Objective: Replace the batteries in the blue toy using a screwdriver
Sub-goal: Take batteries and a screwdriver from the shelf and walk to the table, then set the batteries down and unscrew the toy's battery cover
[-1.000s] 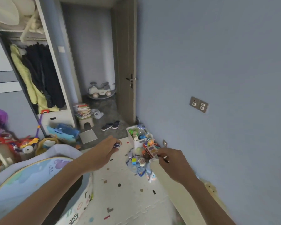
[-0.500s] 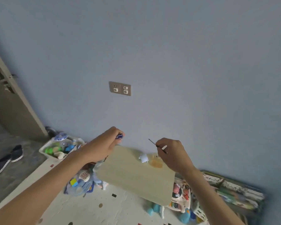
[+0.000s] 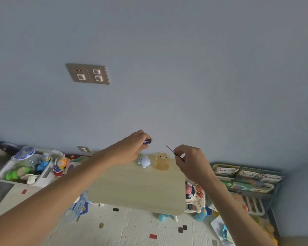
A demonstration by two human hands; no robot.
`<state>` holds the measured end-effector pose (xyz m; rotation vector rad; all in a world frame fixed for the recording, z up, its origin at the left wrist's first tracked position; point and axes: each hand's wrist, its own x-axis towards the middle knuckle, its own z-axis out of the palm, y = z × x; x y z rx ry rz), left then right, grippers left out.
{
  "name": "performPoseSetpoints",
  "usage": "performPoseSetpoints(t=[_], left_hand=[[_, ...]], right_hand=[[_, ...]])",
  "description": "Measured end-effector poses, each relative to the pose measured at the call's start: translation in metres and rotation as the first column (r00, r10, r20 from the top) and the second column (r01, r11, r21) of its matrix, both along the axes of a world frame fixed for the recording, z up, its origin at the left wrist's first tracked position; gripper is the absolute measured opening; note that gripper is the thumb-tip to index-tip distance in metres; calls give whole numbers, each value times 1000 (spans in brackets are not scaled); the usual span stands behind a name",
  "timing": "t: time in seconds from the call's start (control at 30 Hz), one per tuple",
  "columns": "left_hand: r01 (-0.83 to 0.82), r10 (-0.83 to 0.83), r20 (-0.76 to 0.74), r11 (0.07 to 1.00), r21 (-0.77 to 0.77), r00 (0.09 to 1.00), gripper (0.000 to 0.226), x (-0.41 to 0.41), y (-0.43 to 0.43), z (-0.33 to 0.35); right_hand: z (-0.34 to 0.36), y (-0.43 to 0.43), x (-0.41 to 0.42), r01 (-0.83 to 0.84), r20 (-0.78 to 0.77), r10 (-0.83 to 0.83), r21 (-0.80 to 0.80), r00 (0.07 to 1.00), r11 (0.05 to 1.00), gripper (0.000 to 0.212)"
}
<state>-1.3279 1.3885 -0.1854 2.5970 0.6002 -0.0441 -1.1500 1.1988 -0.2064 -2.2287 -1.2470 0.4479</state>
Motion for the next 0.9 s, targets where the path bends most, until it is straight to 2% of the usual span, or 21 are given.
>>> performPoseSetpoints(t=[0.17, 0.33, 0.47, 0.57, 0.73, 0.83, 0.9], left_hand=[[56, -56, -22, 998, -1, 998, 20, 26, 56, -146], [140, -140, -31, 990, 9, 990, 8, 39, 94, -347], [228, -226, -23, 971, 75, 974, 20, 44, 108, -504], [299, -297, -36, 946, 121, 954, 21, 44, 109, -592], [314, -326, 22, 924, 221, 945, 44, 44, 104, -663], [302, -333, 97, 922, 241, 938, 42, 44, 101, -674], [292, -331, 142, 927, 236, 933, 31, 43, 101, -680]], right_hand=[[-127, 59, 20, 9, -7, -10, -48, 1000, 999, 18], [-316, 100, 26, 30, -28, -32, -78, 999, 997, 19], [-469, 119, 29, 50, 3, -50, -91, 999, 995, 17], [-559, 127, 29, 48, 77, -43, -64, 996, 997, 16], [-633, 129, 28, -1, 264, -20, 81, 964, 997, 12], [-643, 128, 26, 1, 329, -49, 147, 943, 989, 8], [-648, 126, 26, 3, 355, -67, 179, 932, 984, 6]])
